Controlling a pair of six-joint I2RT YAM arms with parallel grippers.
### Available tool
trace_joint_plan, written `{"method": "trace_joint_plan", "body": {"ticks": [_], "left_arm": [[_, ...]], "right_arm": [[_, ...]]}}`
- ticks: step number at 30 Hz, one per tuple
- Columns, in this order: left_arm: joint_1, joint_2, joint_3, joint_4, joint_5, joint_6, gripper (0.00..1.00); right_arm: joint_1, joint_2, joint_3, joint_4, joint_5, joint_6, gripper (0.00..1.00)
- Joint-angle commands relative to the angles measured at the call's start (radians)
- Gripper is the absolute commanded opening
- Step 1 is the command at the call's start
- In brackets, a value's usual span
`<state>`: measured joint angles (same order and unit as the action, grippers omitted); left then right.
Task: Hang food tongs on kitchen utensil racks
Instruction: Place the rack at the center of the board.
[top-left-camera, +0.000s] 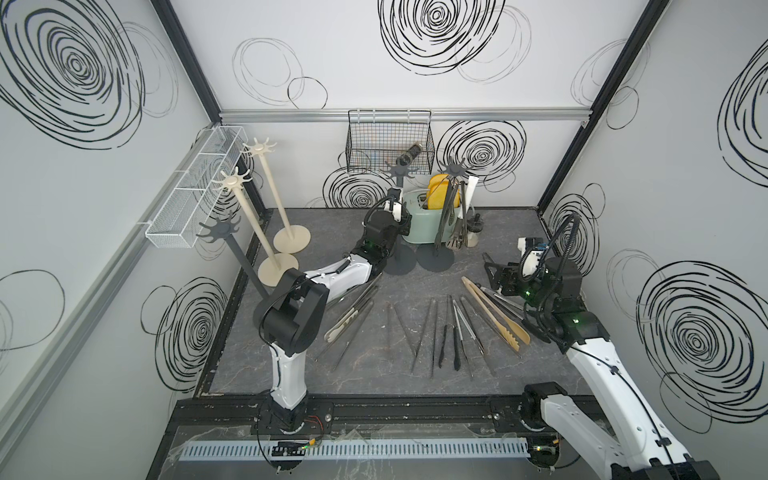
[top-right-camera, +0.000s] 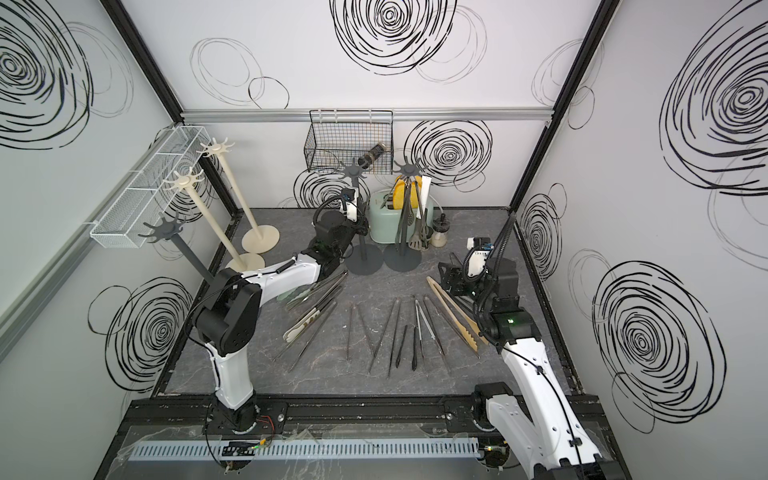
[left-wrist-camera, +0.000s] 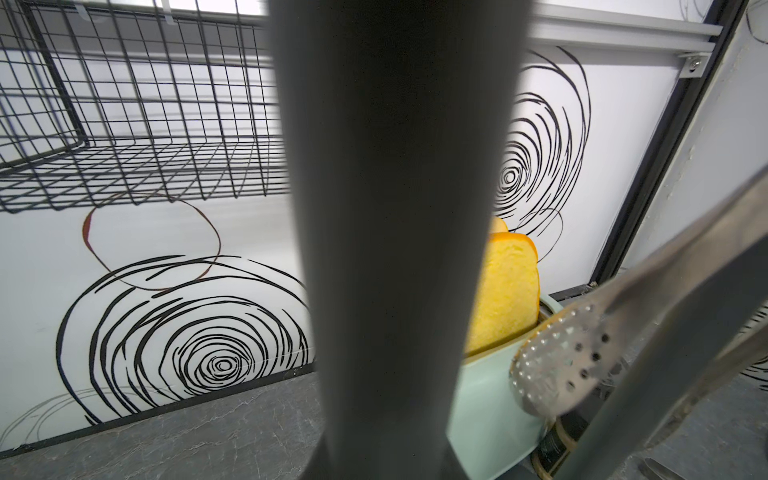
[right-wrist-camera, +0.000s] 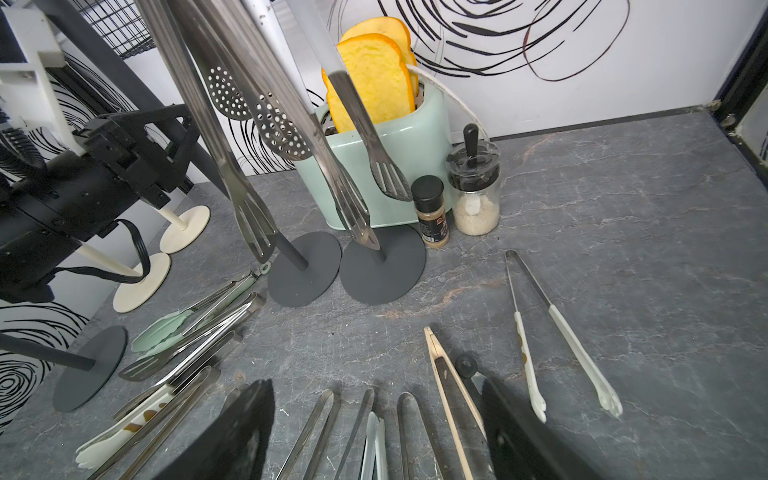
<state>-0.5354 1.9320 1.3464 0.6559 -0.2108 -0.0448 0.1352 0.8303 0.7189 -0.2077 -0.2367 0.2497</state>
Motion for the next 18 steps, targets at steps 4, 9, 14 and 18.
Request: {"method": "trace_joint_plan", "body": {"ticks": [4, 9, 14, 18], "left_arm": [[-0.021, -0.005, -0.008, 0.148, 0.021, -0.022, 0.21], [-0.021, -0.021, -0.027, 0.132, 0.004, -0.011, 0.43], [-0.021, -0.064, -0.060, 0.088, -0.016, 0.005, 0.54], [-0.021, -0.115, -0.102, 0.040, -0.037, 0.013, 0.59]], "right_arm": [[-0.005, -0.019, -0.013, 0.019, -0.008, -0.008, 0.81], [-0.004, -0.019, -0.012, 0.019, -0.007, -0.007, 0.81], [-0.008, -0.013, -0.007, 0.013, 0.003, -0.001, 0.81], [-0.014, 0.001, 0.000, 0.008, -0.004, 0.005, 0.82]]}}
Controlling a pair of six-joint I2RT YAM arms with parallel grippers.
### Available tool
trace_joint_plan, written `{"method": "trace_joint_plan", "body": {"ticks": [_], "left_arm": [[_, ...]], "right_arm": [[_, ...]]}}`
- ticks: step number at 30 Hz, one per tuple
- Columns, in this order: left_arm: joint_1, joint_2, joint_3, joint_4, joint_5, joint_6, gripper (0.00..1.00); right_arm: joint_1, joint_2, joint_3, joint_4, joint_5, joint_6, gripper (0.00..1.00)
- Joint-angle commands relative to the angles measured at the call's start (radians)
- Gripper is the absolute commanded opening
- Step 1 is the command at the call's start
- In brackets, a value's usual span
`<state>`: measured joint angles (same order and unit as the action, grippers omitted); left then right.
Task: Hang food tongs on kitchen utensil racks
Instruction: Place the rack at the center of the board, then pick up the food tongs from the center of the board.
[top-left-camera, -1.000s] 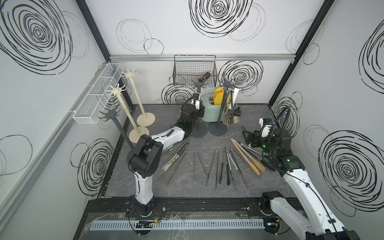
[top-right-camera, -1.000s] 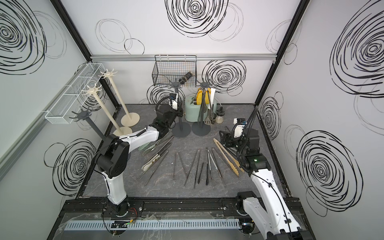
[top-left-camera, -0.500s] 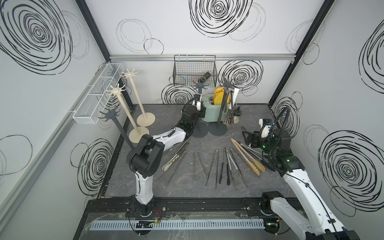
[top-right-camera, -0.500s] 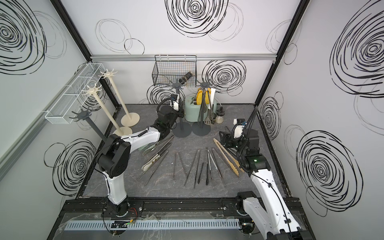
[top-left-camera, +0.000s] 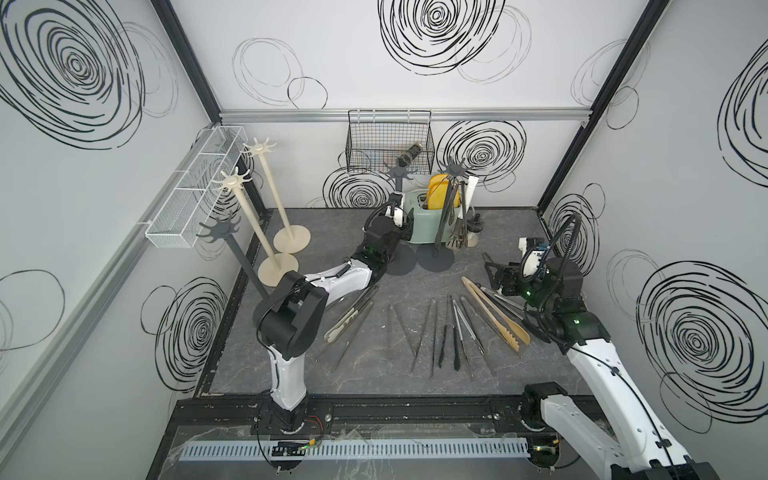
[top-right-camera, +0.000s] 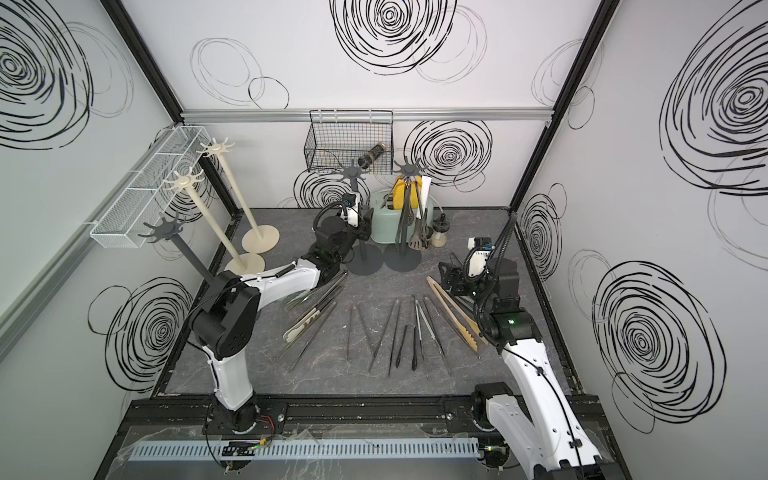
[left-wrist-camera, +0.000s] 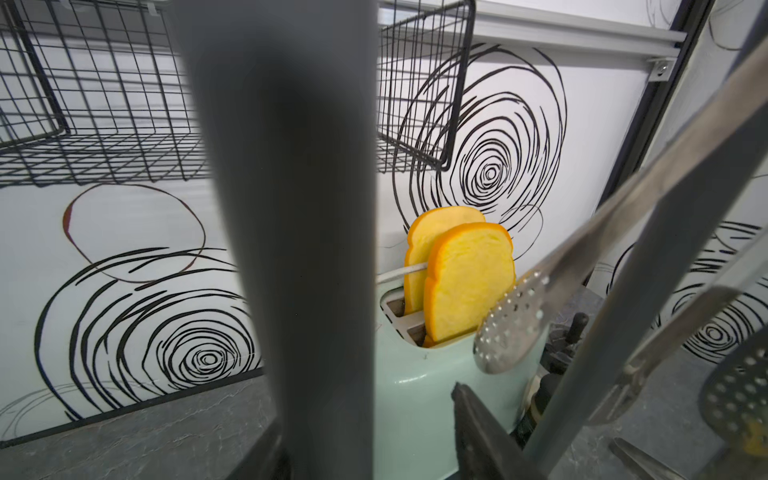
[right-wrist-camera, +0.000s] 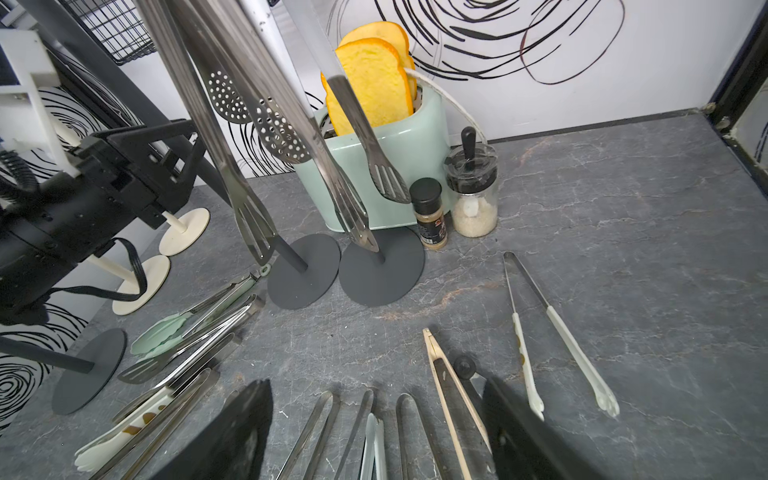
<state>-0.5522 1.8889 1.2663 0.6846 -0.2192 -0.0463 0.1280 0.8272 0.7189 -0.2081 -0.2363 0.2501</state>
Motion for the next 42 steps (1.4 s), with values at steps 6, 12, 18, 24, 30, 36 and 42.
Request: {"method": "trace_joint_plan", "body": {"ticks": [6, 12, 18, 24, 30, 36, 42], "left_arm": [[-0.003, -0.176, -0.079, -0.145, -0.081, 0.025, 0.62], [-0.001, -0.313, -0.153, -0.354, -0.140, -0.002, 0.61], [0.040, -0.445, -0.153, -0.687, -0.145, -0.106, 0.58], [0.210, -0.504, -0.155, -1.016, 0.011, -0.235, 0.54], [0.350, -0.416, -0.179, -1.100, 0.141, -0.195, 0.46], [0.348, -0.255, -0.096, -1.127, 0.183, -0.144, 0.44], [0.263, -0.053, 0.055, -1.212, 0.102, -0.013, 0.49]], "right_arm": [[-0.009, 0.013, 0.011, -0.004, -0.025, 0.009, 0.82], [0.013, 0.019, 0.018, -0.011, -0.046, 0.015, 0.82], [0.045, 0.047, 0.019, -0.004, -0.068, 0.020, 0.81], [0.055, 0.104, 0.030, 0.008, -0.125, 0.017, 0.81], [0.056, 0.164, 0.038, 0.021, -0.161, 0.024, 0.81], [0.056, 0.204, 0.043, 0.021, -0.172, 0.018, 0.81], [0.056, 0.235, 0.042, 0.036, -0.180, 0.016, 0.81]]}}
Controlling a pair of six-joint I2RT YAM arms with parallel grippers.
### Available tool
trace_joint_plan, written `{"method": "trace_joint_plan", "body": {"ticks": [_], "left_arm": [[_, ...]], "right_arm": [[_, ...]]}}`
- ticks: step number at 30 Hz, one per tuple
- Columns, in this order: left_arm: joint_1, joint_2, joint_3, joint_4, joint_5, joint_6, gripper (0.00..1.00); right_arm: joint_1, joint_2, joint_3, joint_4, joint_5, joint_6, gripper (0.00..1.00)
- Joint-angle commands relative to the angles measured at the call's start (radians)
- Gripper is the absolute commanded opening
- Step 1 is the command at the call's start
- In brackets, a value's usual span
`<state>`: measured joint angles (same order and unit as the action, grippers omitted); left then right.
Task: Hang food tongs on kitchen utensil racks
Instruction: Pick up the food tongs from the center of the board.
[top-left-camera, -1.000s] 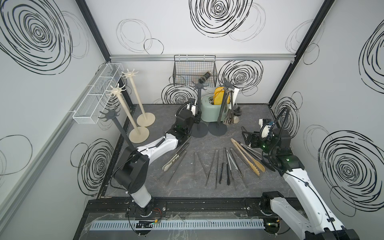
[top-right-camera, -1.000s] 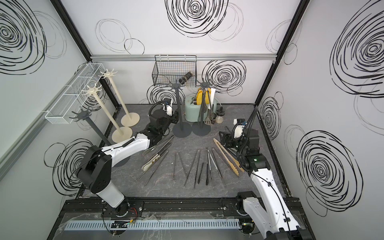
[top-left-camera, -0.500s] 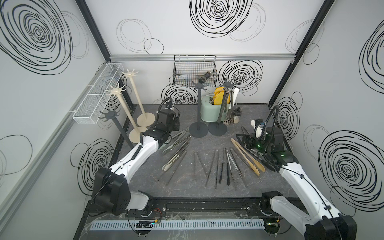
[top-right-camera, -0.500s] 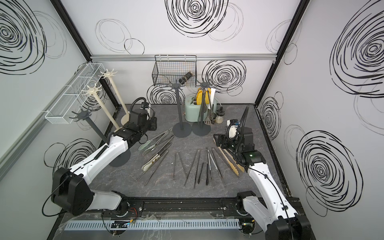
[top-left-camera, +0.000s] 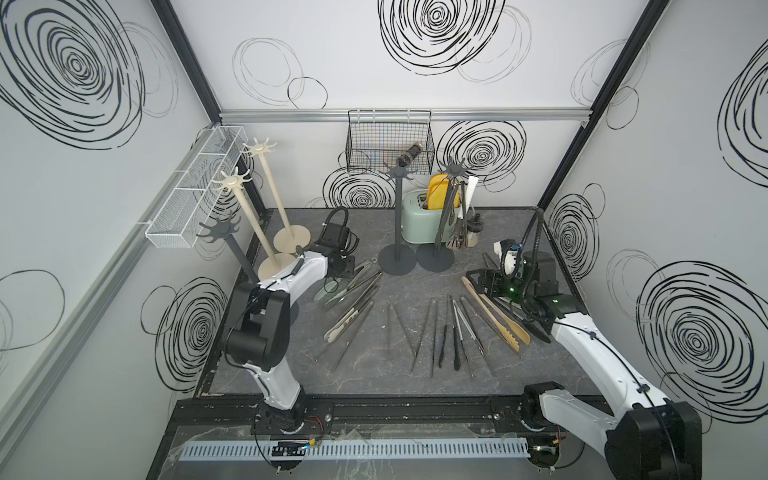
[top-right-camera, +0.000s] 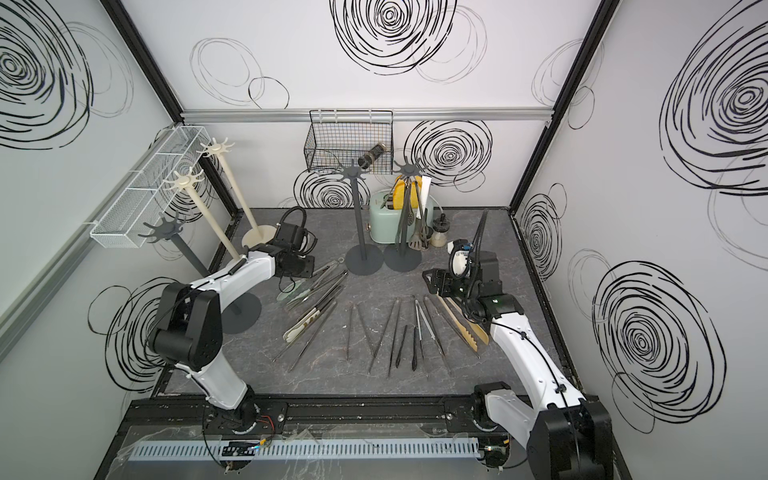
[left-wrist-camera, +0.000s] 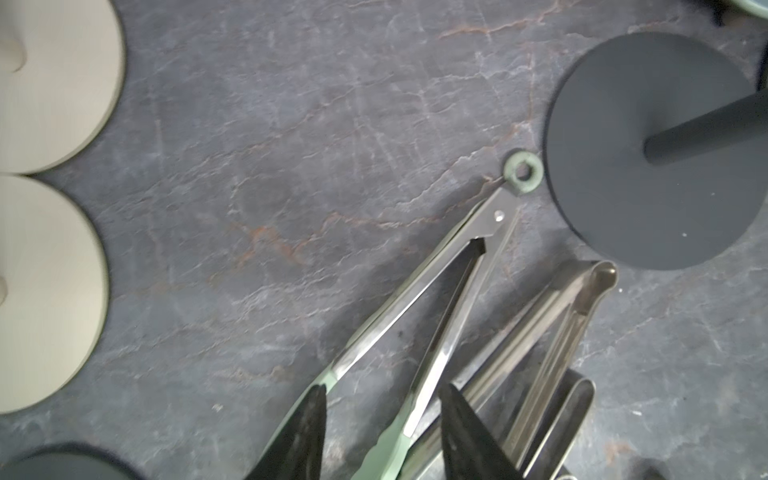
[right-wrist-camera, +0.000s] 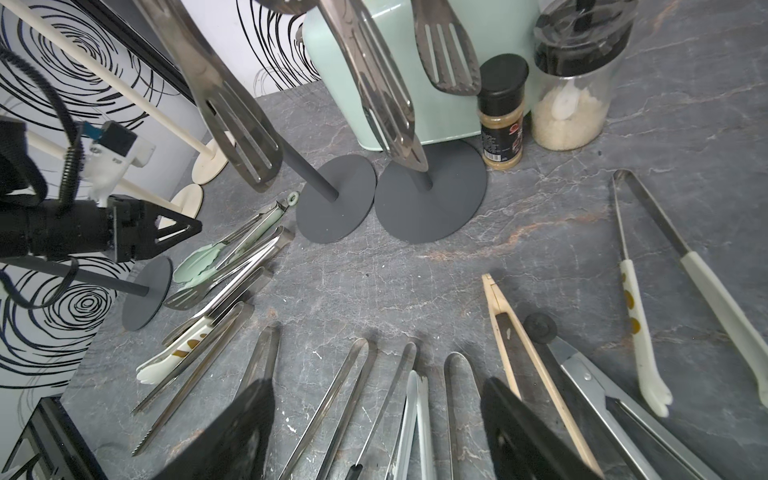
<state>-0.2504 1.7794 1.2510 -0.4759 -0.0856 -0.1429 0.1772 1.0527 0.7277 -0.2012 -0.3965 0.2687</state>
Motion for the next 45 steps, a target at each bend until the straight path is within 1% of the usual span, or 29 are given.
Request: {"method": "trace_joint_plan", "body": {"ticks": [1, 5, 13, 26, 30, 34, 36, 38, 41, 45], "left_arm": [[-0.053, 0.086, 0.089, -0.066, -0.047, 0.101, 0.49], [-0.076, 0.130, 0.102, -0.049, -0.054, 0.122, 0.47], [-0.072, 0.171, 0.113, -0.045, -0.030, 0.123, 0.43], [-0.077, 0.205, 0.055, -0.065, -0.034, 0.135, 0.36], [-0.070, 0.235, 0.042, -0.069, -0.024, 0.141, 0.36], [-0.063, 0.264, 0.040, -0.071, -0.021, 0.142, 0.32], [-0.061, 0.269, 0.041, -0.069, -0.025, 0.141, 0.28], [-0.055, 0.268, 0.044, -0.072, -0.032, 0.140, 0.21], [-0.038, 0.260, 0.044, -0.079, -0.052, 0.142, 0.13], [-0.014, 0.232, 0.051, -0.077, -0.080, 0.142, 0.05]], "right_arm": [[0.007, 0.012, 0.033, 0.030, -0.024, -0.003, 0.81], [0.005, 0.011, 0.029, 0.029, -0.028, -0.009, 0.81], [0.004, -0.010, 0.015, 0.025, -0.018, -0.019, 0.81], [0.004, -0.019, 0.013, 0.028, -0.025, -0.019, 0.81], [0.004, -0.023, 0.009, 0.029, -0.027, -0.018, 0.81], [0.003, -0.030, 0.007, 0.029, -0.027, -0.020, 0.81], [0.002, -0.033, 0.007, 0.029, -0.027, -0.021, 0.81], [0.001, -0.035, 0.007, 0.029, -0.027, -0.020, 0.80], [-0.002, -0.037, 0.005, 0.029, -0.031, -0.021, 0.81], [-0.002, -0.038, 0.001, 0.037, -0.037, -0.019, 0.81]]}}
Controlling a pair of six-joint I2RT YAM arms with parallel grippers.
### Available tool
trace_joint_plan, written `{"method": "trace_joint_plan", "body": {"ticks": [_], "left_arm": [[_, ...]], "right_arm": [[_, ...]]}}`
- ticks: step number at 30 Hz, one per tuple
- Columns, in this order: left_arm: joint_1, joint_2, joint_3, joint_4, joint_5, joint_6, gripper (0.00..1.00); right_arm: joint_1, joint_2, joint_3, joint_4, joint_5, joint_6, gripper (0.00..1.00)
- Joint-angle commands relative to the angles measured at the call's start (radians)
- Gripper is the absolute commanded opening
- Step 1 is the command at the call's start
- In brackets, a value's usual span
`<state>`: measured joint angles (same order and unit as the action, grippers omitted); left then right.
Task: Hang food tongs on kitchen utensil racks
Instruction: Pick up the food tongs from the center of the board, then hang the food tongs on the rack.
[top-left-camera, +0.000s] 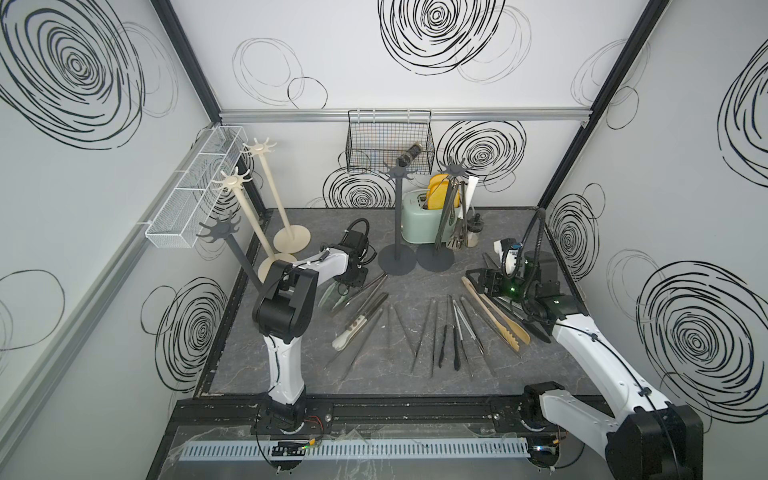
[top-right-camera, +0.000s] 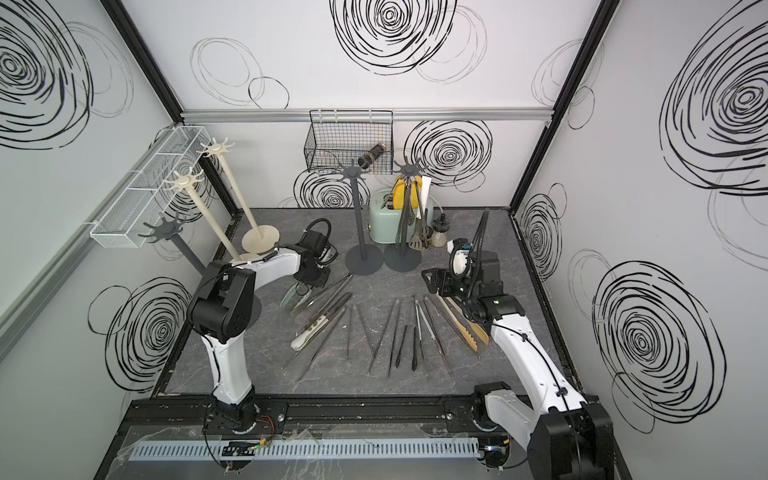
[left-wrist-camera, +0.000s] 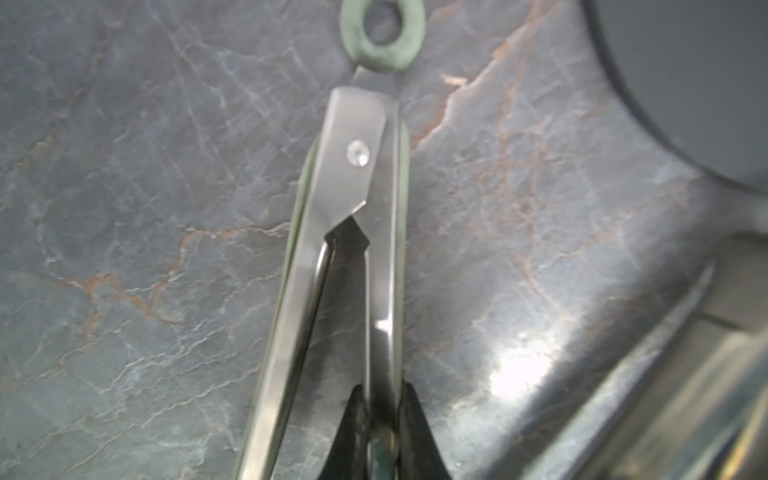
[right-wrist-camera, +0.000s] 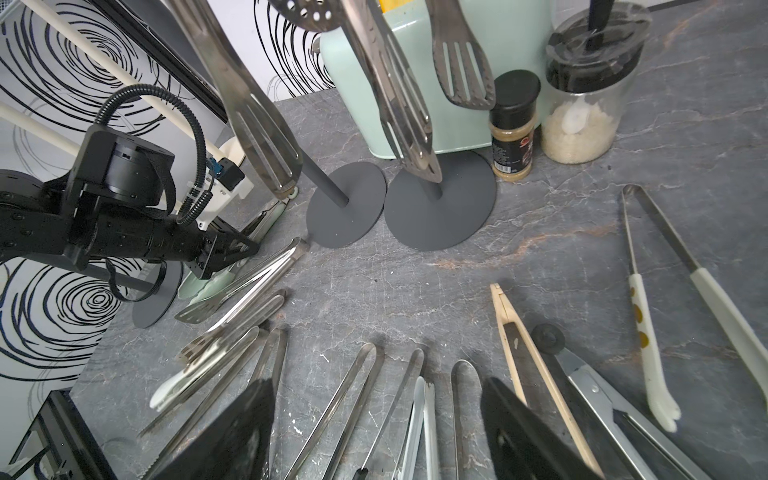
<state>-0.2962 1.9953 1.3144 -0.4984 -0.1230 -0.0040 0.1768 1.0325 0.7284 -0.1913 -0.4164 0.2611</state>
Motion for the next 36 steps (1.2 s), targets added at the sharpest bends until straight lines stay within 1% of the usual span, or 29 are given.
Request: {"method": "trace_joint_plan", "body": {"ticks": [1, 7, 10, 12, 15, 18, 22, 26, 28, 36], "left_arm": [[0.036, 0.008, -0.006, -0.050, -0.046, 0.001, 0.00], [0.045, -0.040, 0.069, -0.032, -0.110, 0.001, 0.00], [0.045, -0.074, 0.124, -0.018, -0.174, 0.003, 0.00], [0.041, -0.114, 0.154, 0.005, -0.214, 0.005, 0.00], [0.026, -0.202, 0.173, 0.062, -0.206, 0.019, 0.00], [0.013, -0.298, 0.168, 0.112, -0.113, 0.030, 0.00], [-0.006, -0.425, 0.141, 0.164, 0.072, 0.032, 0.00], [-0.010, -0.519, 0.130, 0.165, 0.207, 0.050, 0.00], [-0.009, -0.544, 0.136, 0.154, 0.244, 0.062, 0.00], [-0.010, -0.587, 0.163, 0.125, 0.284, 0.089, 0.00]], "right_arm": [[-0.001, -0.017, 0.000, 0.029, -0.017, -0.010, 0.81], [-0.001, -0.016, 0.000, 0.028, -0.016, -0.006, 0.81], [-0.003, -0.023, 0.000, 0.027, -0.007, -0.008, 0.81], [-0.003, -0.029, 0.000, 0.027, -0.004, -0.007, 0.81], [-0.007, -0.038, 0.001, 0.028, 0.001, -0.005, 0.80], [-0.012, -0.041, 0.012, 0.014, 0.012, -0.005, 0.80], [-0.022, -0.041, 0.039, -0.011, 0.017, -0.002, 0.81], [-0.027, -0.042, 0.064, -0.040, 0.030, -0.009, 0.80], [-0.030, -0.041, 0.070, -0.049, 0.035, -0.014, 0.80], [-0.036, -0.022, 0.086, -0.059, 0.025, -0.022, 0.80]]}}
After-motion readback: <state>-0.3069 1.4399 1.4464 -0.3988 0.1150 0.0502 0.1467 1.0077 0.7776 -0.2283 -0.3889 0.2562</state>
